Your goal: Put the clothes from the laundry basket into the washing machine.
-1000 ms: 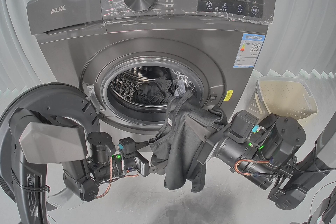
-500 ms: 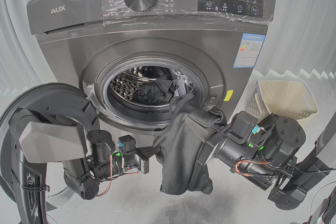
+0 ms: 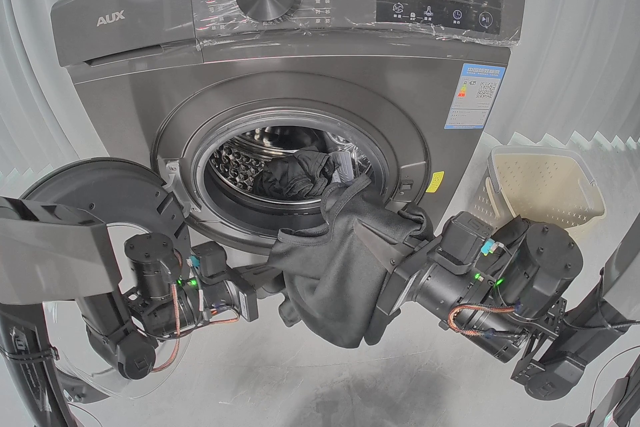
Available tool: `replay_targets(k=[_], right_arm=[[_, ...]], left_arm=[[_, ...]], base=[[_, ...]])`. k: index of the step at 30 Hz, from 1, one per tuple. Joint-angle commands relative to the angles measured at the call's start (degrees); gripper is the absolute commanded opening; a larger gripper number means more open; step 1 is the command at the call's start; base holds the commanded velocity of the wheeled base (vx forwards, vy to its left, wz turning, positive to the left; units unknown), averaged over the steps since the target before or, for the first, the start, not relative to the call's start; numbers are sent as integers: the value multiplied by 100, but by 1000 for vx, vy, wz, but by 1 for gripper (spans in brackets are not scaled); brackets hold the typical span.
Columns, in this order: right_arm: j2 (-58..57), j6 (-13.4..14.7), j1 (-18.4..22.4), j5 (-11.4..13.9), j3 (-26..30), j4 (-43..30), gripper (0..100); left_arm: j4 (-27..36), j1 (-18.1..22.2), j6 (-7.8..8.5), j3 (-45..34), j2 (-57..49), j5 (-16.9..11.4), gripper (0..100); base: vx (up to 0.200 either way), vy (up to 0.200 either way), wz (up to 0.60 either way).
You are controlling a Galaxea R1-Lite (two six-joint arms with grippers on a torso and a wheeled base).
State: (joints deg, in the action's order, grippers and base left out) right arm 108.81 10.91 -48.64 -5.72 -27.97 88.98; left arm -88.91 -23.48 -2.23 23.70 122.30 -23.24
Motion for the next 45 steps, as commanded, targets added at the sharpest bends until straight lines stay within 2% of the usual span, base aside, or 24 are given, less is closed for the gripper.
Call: replay_targets(k=[1,4,6,7,14,15,20,27,34,39,45], right_arm=[[-53,-1,21,0,2,-3,0],[-62,-1,92,0,2,-3,0],[-62,-1,100,0,10,-3,0],[-53,-1,136,0,19,-12,0],[52,-1,408,-26,204,-12,0],[70,-1,478,-105,204,-21,0],[43,-10,610,-175,221,-30,0],[61,-10,584,-210,133,-30,0],[8,-10,575,-228,-148,-21,0],[-88,-10,601,-501,-438,-30,0],[-141,-36,637,-536,-508,-30,0]], left_arm=[[-4,282,21,-137,-610,38,0],[-4,599,-14,-304,-1050,38,0],[-4,669,-49,-357,-1208,30,0],[5,766,-172,-348,-1463,-14,0],[14,757,-375,-313,-2105,-6,0],[14,748,-427,-313,-2219,-6,0],[14,757,-427,-304,-2465,-23,0],[14,766,-427,-243,-2737,-32,0],[14,766,-559,-331,-3098,-41,0],[14,783,-612,-322,-3238,-50,0],[22,783,-612,-357,-3230,-50,0]], base=[[0,0,0],[0,0,0],[0,0,0],[0,0,0],[0,0,0],[0,0,0],[0,0,0],[0,0,0],[0,0,0],[0,0,0],[0,0,0]])
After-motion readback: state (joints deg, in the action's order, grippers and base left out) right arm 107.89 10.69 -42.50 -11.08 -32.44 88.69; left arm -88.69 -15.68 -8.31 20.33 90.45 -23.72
